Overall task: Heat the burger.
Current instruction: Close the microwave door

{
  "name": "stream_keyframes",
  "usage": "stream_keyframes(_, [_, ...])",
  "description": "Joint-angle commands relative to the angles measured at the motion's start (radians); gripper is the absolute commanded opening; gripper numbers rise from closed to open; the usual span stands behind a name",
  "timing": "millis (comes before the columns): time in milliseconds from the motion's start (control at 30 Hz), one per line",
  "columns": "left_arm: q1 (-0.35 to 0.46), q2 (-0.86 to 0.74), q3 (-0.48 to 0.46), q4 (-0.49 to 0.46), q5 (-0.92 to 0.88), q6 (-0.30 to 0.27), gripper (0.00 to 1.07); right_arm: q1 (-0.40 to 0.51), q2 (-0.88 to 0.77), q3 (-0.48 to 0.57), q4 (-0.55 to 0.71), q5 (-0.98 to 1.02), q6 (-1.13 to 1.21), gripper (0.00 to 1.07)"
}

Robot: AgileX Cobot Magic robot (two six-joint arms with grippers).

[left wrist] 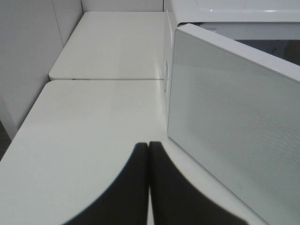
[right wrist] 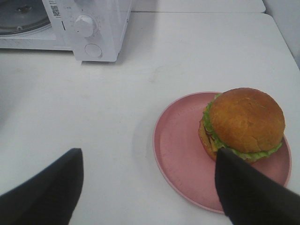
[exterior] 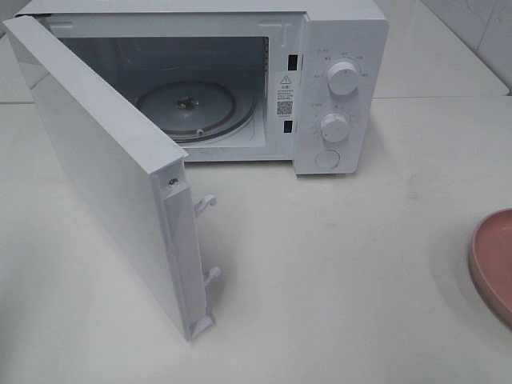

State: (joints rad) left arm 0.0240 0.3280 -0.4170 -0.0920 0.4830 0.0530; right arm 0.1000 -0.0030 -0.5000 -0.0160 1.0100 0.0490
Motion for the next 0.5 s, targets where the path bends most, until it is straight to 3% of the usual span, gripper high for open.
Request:
stream_keyframes(33, [0.001, 0.047, 0.077, -0.017, -0.197, 0.000, 0.00, -0.007, -0.030, 0.002, 0.003, -0.013, -0.010, 0.76])
stream_keyframes(500, [0.001, 0.242, 0.255, -0.006, -0.707, -0.001, 0.00, -0.007, -0.030, 0.002, 0.003, -0.013, -0.010, 0.76])
